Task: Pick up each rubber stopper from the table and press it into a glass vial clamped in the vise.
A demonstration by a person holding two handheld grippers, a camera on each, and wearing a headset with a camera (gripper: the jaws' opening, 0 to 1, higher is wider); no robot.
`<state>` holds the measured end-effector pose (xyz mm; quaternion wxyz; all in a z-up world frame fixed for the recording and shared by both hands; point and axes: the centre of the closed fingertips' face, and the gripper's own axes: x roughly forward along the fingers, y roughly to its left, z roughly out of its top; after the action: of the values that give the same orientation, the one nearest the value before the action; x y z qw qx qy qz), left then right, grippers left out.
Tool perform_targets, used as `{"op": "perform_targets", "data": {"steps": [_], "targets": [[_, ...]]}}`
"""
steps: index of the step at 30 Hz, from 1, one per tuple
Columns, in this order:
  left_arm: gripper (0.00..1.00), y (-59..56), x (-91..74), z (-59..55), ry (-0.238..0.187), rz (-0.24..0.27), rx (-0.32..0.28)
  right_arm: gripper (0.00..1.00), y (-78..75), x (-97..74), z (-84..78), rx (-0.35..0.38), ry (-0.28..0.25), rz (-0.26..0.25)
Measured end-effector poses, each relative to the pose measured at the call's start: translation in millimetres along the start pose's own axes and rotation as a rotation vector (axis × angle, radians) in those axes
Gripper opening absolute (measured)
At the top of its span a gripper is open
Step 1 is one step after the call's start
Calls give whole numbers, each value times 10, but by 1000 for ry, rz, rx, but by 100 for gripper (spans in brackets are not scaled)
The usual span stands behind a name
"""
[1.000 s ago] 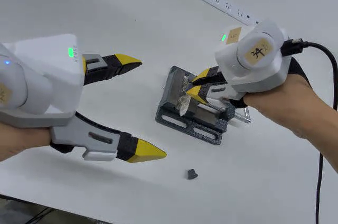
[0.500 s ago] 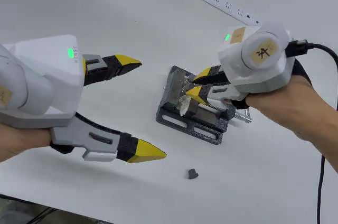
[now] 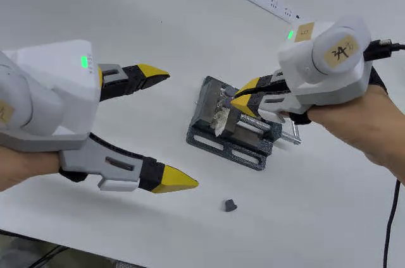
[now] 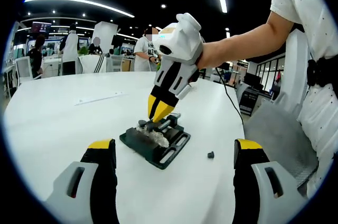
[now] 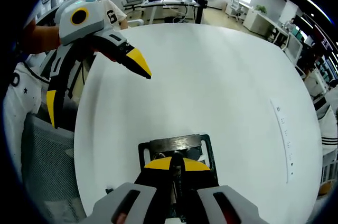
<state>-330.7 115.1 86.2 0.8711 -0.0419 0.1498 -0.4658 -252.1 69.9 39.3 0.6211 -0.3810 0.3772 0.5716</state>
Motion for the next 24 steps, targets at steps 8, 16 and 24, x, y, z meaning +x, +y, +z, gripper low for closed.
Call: {"op": "perform_targets", "data": {"steps": [8,16,24], "targets": [[92,5,-5,-8,1,1,-2,0,9,56,-26,-6,9,11],[91,-3,-5,-22,2,-2,0,0,9,96,-52,-4,18,19],[91,-6,3,-21,0,-5,-1,1,0,104,-40,-21,36,30]]}}
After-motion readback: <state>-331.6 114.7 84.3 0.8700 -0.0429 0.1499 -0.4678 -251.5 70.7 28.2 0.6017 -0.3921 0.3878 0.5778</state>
